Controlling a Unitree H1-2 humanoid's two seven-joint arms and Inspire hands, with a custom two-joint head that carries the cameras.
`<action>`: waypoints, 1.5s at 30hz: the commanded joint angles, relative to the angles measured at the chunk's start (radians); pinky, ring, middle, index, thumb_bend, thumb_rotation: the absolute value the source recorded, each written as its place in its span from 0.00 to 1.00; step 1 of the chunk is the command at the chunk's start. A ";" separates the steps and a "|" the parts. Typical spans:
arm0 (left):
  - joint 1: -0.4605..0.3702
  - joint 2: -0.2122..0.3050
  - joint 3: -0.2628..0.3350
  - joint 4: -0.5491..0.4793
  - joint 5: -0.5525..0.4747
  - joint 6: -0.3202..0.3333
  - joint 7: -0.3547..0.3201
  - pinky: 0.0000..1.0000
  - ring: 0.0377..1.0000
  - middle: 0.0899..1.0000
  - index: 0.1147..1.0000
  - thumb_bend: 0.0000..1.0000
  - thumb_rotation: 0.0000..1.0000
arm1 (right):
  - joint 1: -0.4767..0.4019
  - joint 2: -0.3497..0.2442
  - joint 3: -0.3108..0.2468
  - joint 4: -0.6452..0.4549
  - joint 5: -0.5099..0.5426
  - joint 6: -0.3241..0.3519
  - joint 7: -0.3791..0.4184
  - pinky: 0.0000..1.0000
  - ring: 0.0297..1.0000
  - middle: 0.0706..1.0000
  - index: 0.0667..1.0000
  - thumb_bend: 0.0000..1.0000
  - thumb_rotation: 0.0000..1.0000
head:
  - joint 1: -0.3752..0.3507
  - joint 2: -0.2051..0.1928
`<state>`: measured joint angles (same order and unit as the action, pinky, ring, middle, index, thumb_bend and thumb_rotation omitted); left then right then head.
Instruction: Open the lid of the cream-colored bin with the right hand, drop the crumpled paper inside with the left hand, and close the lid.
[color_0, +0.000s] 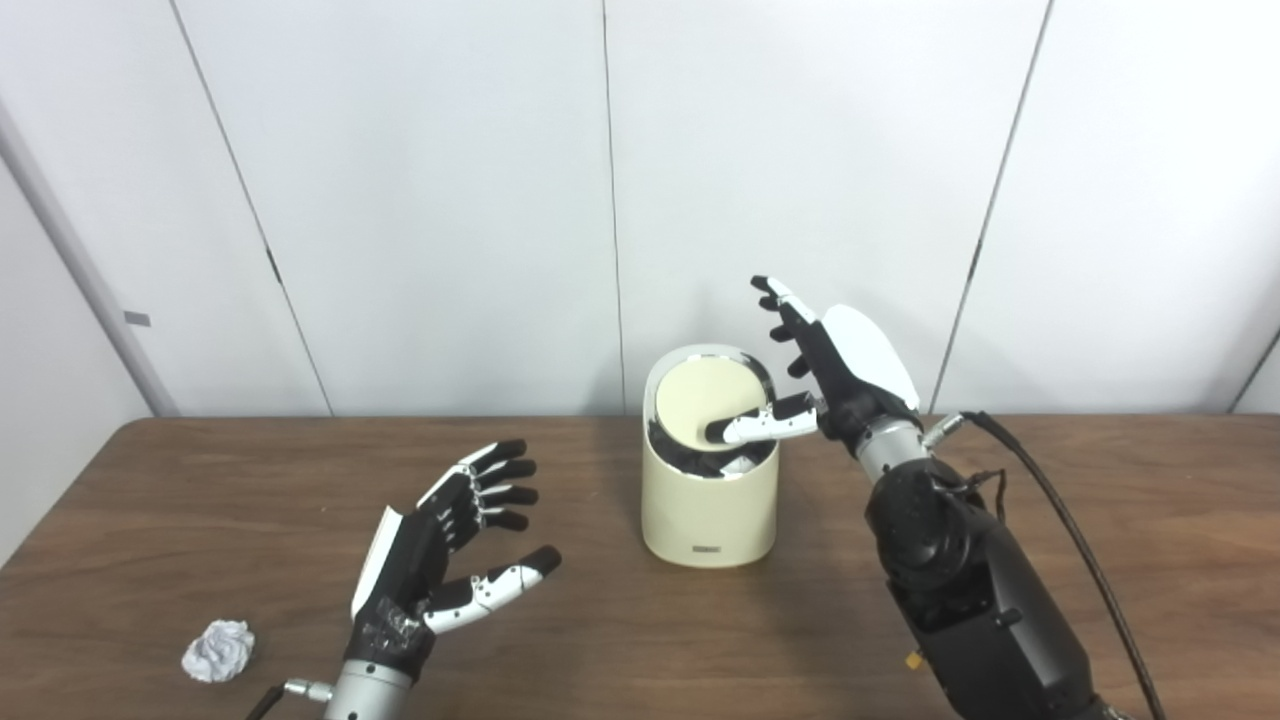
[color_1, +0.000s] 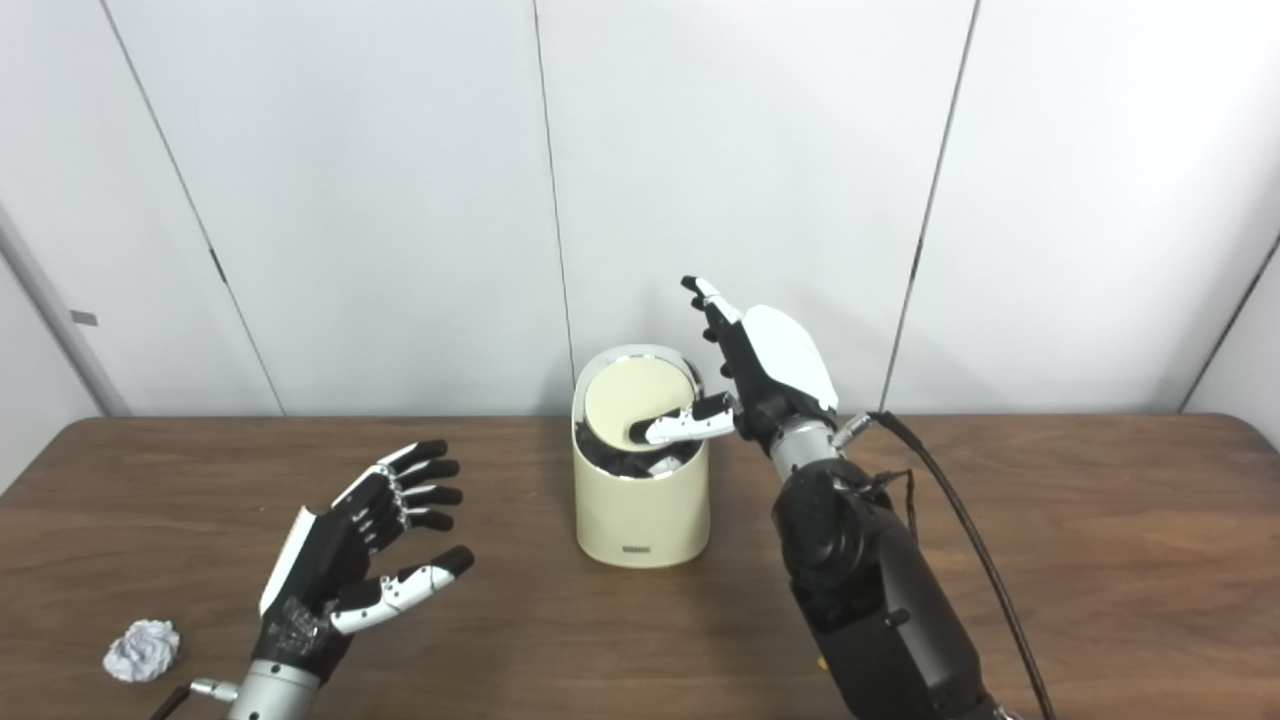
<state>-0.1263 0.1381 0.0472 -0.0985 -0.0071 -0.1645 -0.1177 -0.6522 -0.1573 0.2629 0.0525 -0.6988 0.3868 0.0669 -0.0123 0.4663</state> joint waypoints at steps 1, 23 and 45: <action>-0.025 -0.002 0.001 -0.035 -0.010 -0.019 0.010 0.63 0.70 0.77 0.80 0.68 0.09 | -0.063 0.002 0.001 -0.001 -0.013 -0.021 -0.020 0.64 0.83 0.89 0.93 0.90 0.28 | 0.000 0.002; -0.016 -0.004 -0.004 -0.050 -0.014 -0.015 0.008 0.64 0.71 0.77 0.80 0.68 0.10 | -0.086 -0.030 0.063 0.030 -0.231 0.083 0.075 0.64 0.81 0.91 0.89 0.87 0.11 | 0.010 0.022; -0.016 0.003 -0.005 -0.057 -0.017 -0.001 0.000 0.64 0.71 0.77 0.80 0.67 0.10 | -0.056 0.123 -0.199 0.000 -0.376 0.083 0.321 0.55 0.77 0.92 0.87 0.86 0.12 | 0.011 0.034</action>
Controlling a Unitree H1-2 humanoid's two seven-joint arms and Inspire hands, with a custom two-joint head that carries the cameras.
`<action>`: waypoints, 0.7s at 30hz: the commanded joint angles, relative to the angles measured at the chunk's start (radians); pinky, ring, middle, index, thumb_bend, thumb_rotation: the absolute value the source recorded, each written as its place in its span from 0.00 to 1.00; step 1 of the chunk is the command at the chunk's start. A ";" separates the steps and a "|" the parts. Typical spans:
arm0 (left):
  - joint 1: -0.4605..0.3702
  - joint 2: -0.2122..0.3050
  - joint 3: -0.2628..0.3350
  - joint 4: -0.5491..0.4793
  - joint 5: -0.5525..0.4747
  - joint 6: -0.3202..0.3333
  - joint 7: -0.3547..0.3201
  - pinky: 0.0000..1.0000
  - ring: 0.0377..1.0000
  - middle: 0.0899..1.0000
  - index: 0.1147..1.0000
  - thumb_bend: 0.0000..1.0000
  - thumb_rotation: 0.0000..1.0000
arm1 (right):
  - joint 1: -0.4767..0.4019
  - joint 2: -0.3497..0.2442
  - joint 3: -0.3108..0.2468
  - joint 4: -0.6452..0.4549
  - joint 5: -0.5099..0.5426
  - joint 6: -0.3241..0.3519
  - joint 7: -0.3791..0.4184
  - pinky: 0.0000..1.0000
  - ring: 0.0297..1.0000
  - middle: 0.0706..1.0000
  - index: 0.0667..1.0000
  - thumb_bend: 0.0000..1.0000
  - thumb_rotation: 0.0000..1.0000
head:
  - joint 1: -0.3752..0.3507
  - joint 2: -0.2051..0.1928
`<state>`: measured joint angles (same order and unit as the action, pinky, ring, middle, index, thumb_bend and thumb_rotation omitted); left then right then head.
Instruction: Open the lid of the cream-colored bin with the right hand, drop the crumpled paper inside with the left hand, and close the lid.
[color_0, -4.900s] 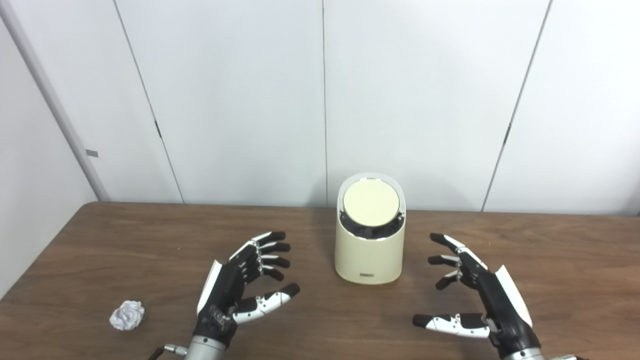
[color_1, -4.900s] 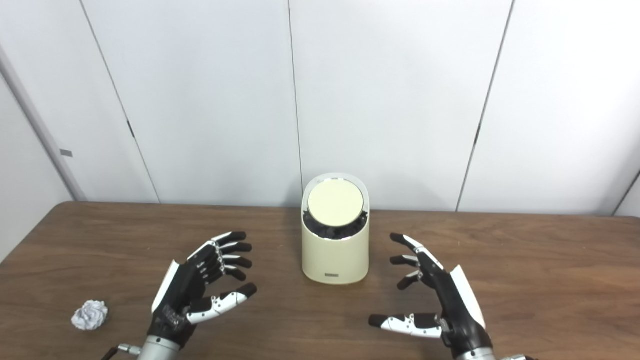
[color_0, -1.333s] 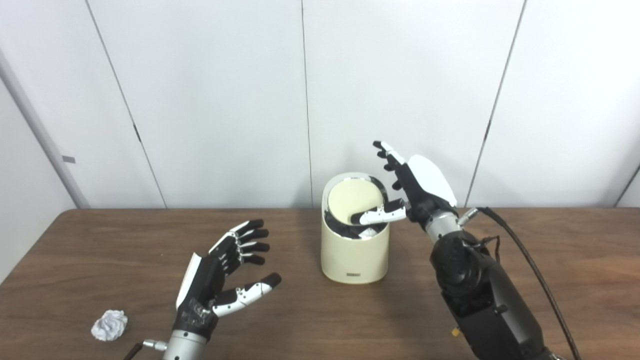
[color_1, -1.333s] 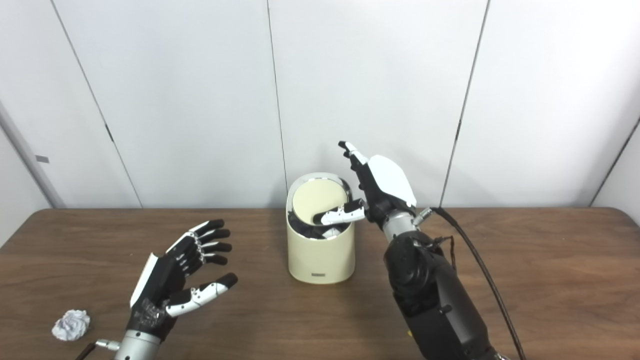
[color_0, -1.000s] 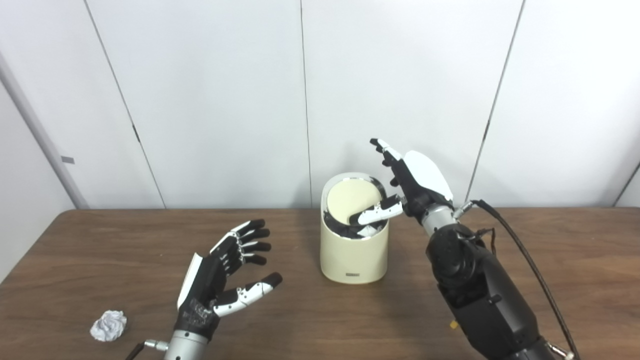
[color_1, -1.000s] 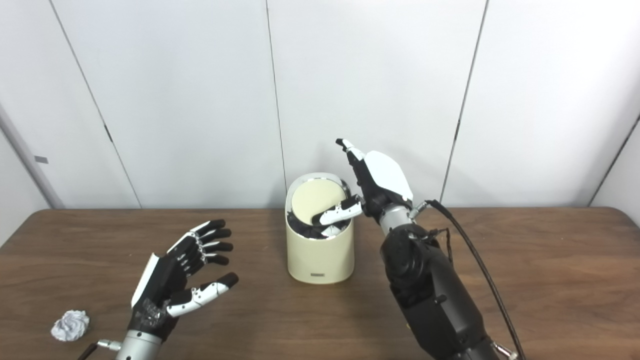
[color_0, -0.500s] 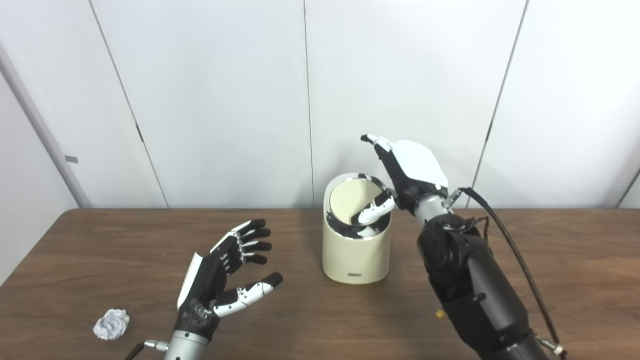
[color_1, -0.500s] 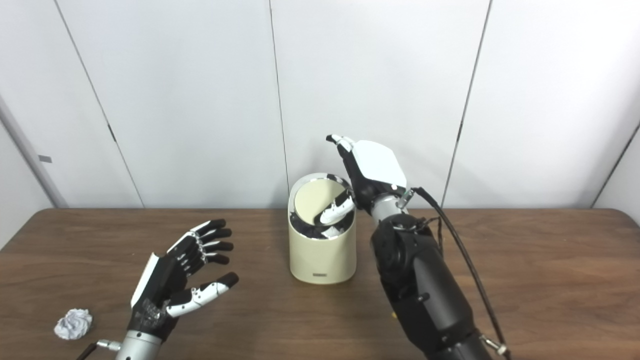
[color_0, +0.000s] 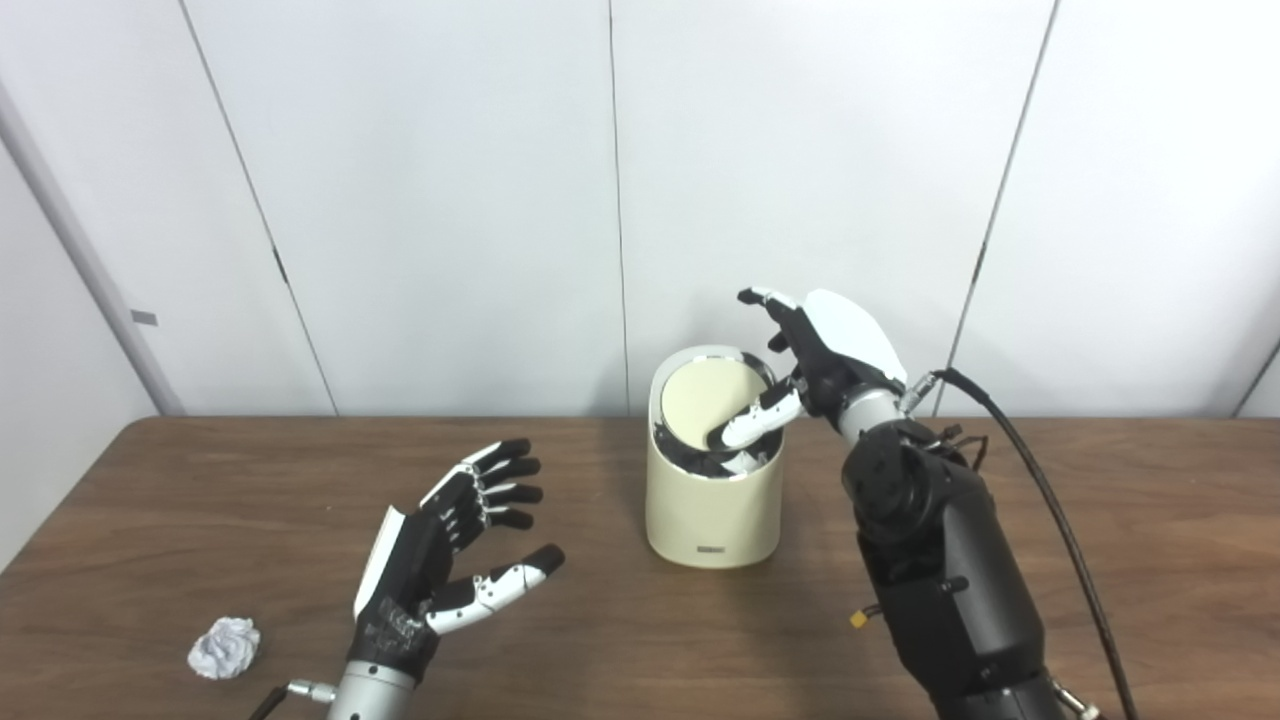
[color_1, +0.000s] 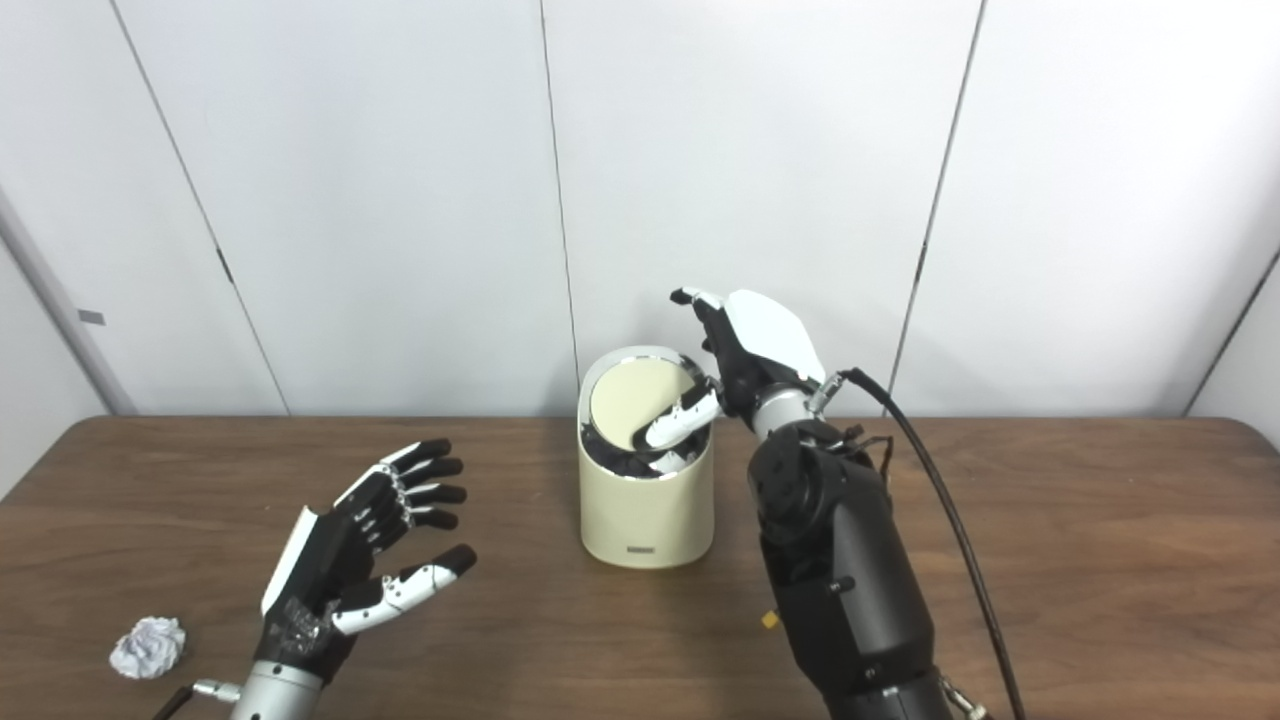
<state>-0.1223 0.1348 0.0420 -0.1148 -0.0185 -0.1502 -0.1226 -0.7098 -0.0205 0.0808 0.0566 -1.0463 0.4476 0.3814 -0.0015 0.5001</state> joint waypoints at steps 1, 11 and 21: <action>-0.020 0.007 0.000 -0.040 -0.004 -0.016 0.005 0.64 0.70 0.77 0.80 0.67 0.10 | 0.003 -0.012 -0.023 -0.006 -0.021 0.022 0.007 0.55 0.78 0.92 0.87 0.86 0.12 | 0.001 0.000; -0.025 0.006 -0.002 -0.040 -0.006 -0.011 0.002 0.63 0.70 0.77 0.80 0.68 0.10 | 0.015 0.002 -0.062 -0.038 0.061 0.022 -0.005 0.62 0.84 0.96 0.88 0.84 0.14 | 0.005 0.002; -0.027 0.002 -0.004 -0.043 -0.002 -0.006 0.005 0.64 0.71 0.77 0.80 0.68 0.11 | 0.093 -0.024 -0.114 -0.221 0.371 -0.026 -0.065 0.61 0.81 0.90 0.88 0.81 0.28 | 0.005 0.007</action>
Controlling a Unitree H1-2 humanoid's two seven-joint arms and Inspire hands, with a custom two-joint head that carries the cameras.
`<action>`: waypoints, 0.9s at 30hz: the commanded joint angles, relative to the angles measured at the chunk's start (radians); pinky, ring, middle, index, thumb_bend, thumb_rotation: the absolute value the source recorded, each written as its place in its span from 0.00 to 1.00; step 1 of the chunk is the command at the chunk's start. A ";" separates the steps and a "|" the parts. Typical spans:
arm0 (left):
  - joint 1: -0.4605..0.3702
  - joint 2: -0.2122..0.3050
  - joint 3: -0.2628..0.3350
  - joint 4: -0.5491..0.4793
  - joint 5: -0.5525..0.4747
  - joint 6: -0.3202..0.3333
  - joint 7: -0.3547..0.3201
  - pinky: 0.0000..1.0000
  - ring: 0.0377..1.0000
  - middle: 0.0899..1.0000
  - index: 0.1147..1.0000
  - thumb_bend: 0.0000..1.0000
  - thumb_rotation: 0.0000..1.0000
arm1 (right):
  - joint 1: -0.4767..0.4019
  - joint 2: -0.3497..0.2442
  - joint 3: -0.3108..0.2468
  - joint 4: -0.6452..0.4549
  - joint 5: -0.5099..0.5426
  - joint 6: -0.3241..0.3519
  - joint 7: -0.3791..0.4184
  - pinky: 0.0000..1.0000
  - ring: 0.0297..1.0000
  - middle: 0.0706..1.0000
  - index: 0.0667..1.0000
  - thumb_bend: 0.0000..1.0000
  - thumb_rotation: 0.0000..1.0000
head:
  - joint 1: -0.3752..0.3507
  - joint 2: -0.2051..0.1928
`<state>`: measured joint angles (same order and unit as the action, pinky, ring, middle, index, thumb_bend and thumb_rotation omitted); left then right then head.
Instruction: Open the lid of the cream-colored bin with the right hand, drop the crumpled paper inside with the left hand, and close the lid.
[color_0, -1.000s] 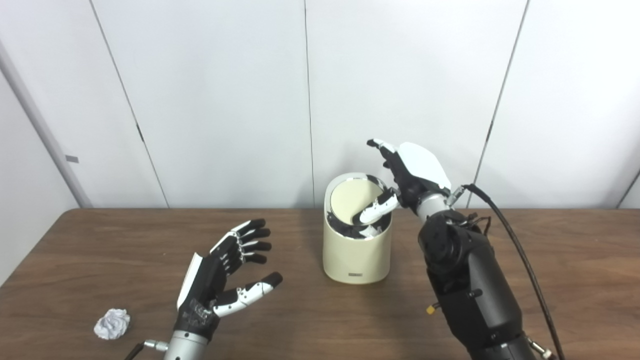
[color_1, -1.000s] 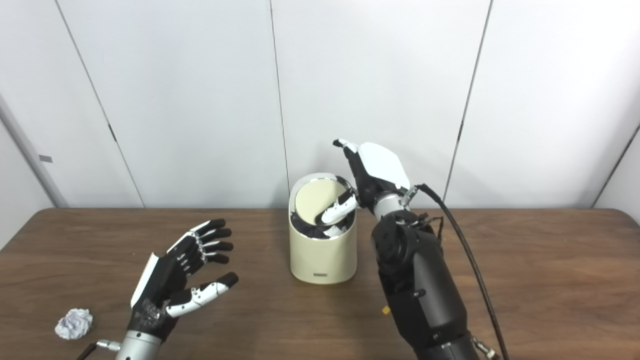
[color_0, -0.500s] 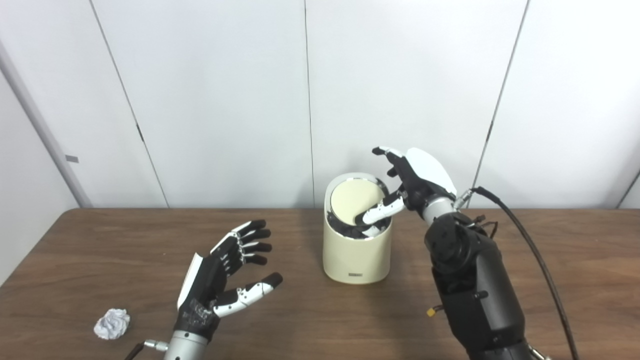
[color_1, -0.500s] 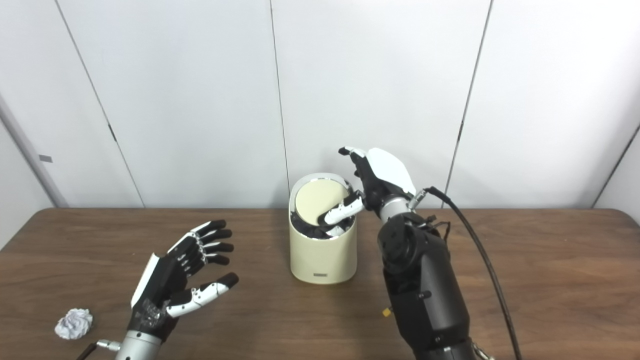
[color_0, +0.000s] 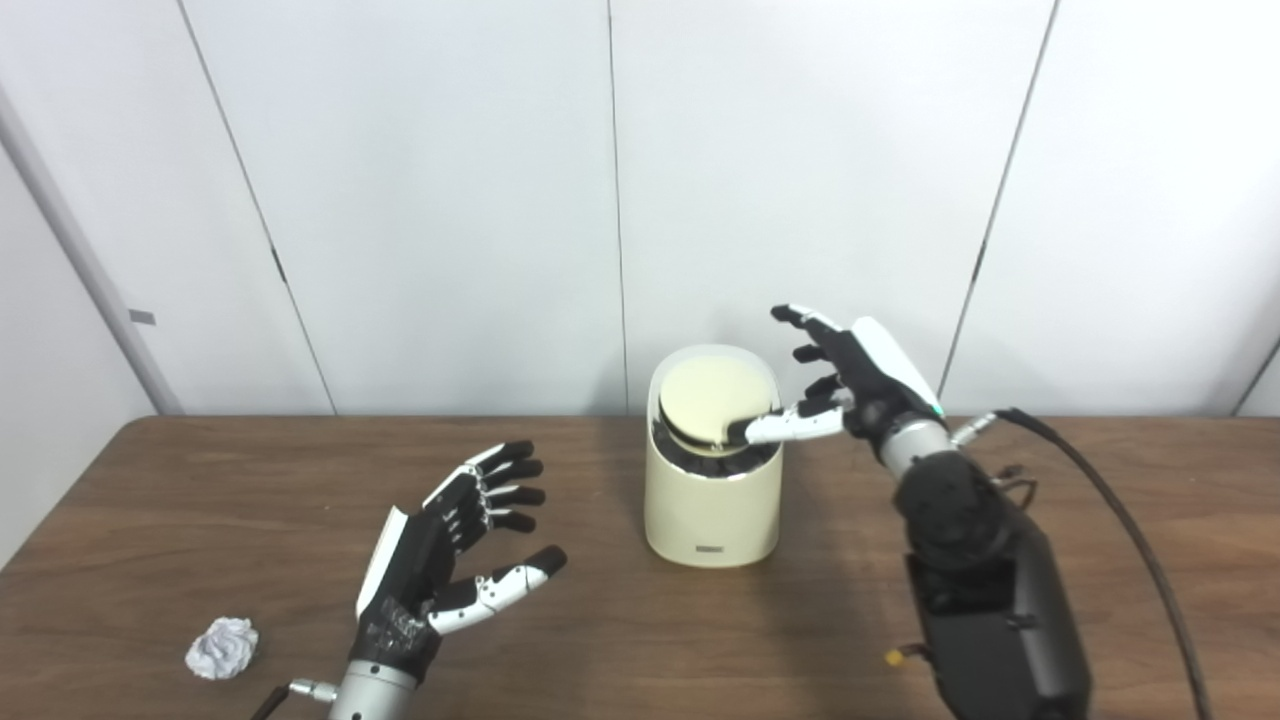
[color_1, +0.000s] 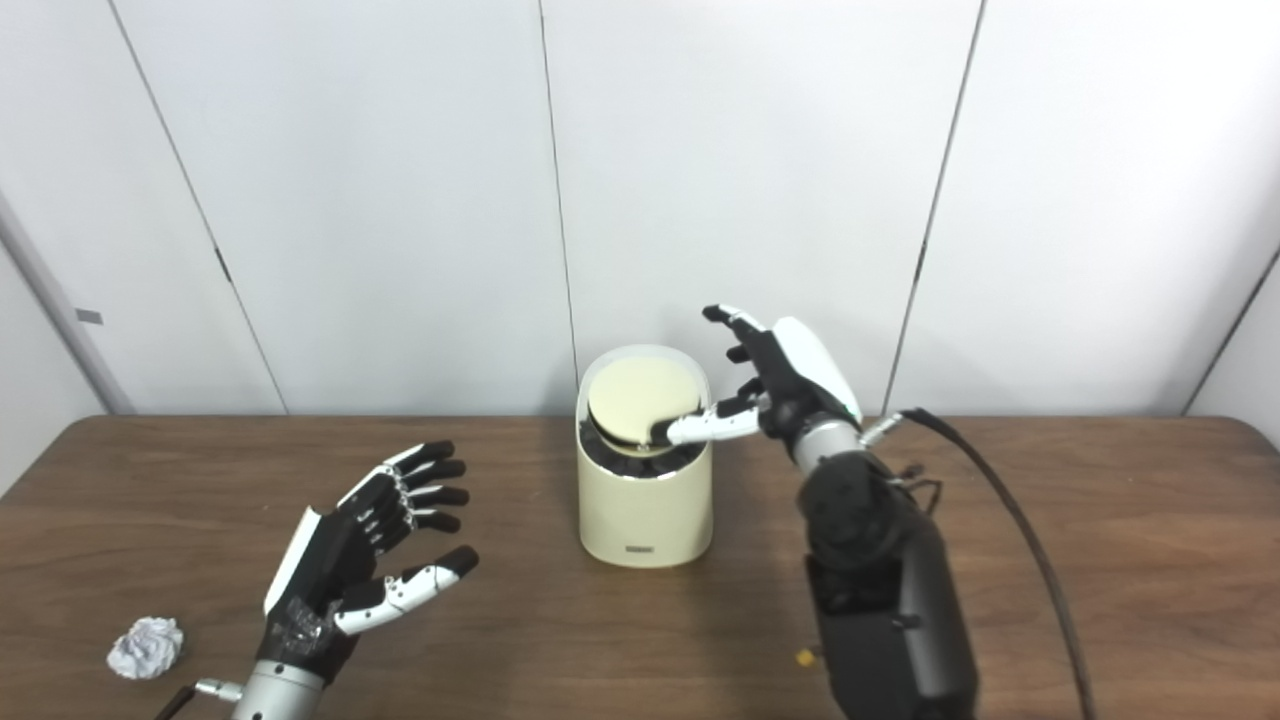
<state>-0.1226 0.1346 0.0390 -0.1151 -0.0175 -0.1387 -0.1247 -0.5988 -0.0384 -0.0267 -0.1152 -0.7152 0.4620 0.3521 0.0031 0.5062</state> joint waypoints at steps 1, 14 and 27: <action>-0.027 0.002 -0.001 -0.042 -0.003 -0.017 0.007 0.63 0.71 0.77 0.80 0.68 0.11 | 0.002 -0.011 -0.010 -0.066 0.071 -0.055 -0.050 0.62 0.82 0.89 0.87 0.81 0.29 | 0.000 0.001; -0.033 0.003 -0.002 -0.041 -0.004 -0.016 0.007 0.63 0.71 0.77 0.80 0.68 0.12 | 0.268 -0.076 -0.065 -0.132 0.378 -0.230 -0.188 0.69 0.85 0.92 0.87 0.82 0.28 | 0.010 0.006; -0.046 -0.052 -0.043 -0.033 0.066 0.005 0.041 0.61 0.69 0.76 0.79 0.71 0.12 | 0.434 -0.157 -0.066 -0.043 0.517 -0.421 -0.234 0.84 0.90 0.96 0.93 0.82 0.27 | 0.394 -0.031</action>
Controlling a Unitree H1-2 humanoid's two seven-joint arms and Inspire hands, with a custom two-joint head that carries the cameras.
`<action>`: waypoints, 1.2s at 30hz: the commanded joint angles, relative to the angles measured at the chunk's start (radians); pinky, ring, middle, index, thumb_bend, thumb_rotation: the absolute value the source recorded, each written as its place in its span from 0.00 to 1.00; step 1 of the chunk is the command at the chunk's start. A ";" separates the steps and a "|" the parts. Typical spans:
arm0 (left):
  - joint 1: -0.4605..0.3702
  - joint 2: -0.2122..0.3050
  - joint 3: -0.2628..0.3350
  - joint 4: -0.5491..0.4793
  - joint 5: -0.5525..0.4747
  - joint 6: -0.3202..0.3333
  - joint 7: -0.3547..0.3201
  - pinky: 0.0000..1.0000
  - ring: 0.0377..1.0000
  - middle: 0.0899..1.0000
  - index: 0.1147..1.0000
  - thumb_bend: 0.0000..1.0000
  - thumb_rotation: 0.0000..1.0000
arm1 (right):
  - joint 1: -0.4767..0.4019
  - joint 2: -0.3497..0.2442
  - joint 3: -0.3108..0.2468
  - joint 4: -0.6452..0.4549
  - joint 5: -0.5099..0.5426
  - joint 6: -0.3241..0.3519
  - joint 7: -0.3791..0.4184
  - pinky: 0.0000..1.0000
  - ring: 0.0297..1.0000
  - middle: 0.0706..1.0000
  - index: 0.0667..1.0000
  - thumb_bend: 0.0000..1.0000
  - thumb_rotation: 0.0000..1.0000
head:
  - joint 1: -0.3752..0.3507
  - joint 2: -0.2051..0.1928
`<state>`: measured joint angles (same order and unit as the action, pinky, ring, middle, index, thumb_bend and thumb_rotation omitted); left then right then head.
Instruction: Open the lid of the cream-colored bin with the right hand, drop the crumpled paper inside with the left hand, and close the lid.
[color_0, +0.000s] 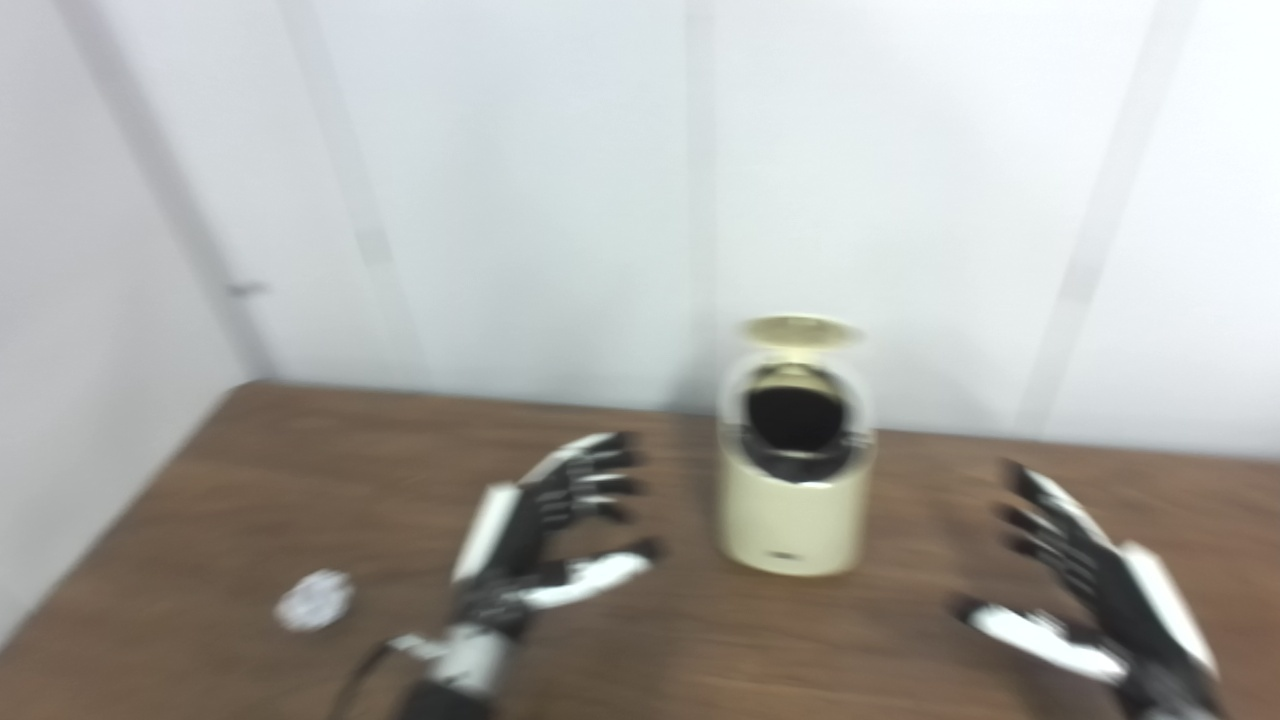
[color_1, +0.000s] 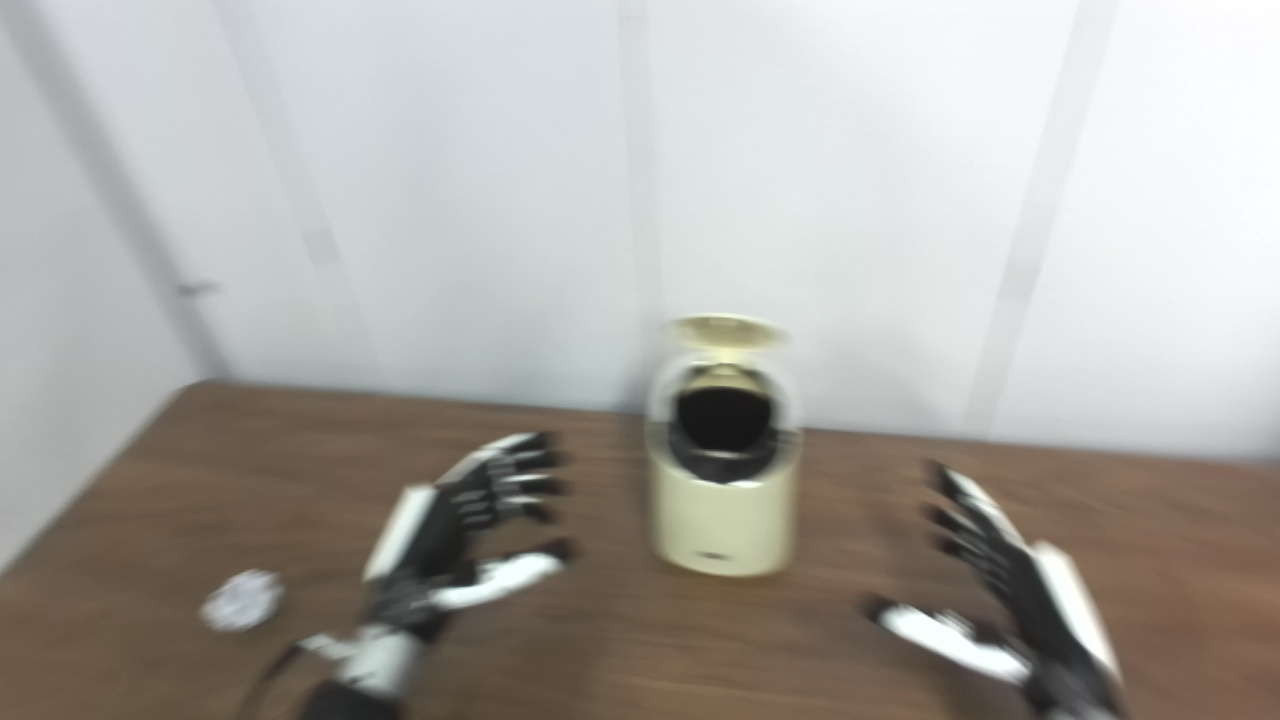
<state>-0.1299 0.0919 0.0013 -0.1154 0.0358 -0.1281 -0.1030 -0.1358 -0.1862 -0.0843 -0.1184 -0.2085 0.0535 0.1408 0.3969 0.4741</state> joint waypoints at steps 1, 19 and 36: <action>-0.038 -0.017 -0.008 -0.026 0.020 -0.007 0.024 0.62 0.69 0.76 0.79 0.72 0.13 | -0.027 -0.011 -0.008 -0.053 0.008 0.012 -0.022 0.83 0.90 0.96 0.93 0.82 0.28 | 0.023 -0.006; 0.077 0.069 0.069 -0.296 0.311 0.164 0.080 0.51 0.64 0.73 0.78 0.71 0.05 | -0.041 -0.070 0.030 -0.038 -0.060 -0.010 -0.051 0.55 0.76 0.88 0.85 1.00 0.59 | 0.186 -0.072; 0.082 0.487 0.148 -0.491 1.093 0.459 -0.356 0.49 0.61 0.65 0.65 0.91 0.09 | -0.071 -0.090 0.047 -0.006 -0.070 -0.033 -0.050 0.55 0.77 0.87 0.86 1.00 0.62 | 0.188 -0.066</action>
<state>-0.0236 0.5276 0.1254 -0.5730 1.0841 0.3367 -0.4491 -0.1668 -0.2610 -0.0368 -0.1017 -0.2845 0.0692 0.1088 0.5844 0.4080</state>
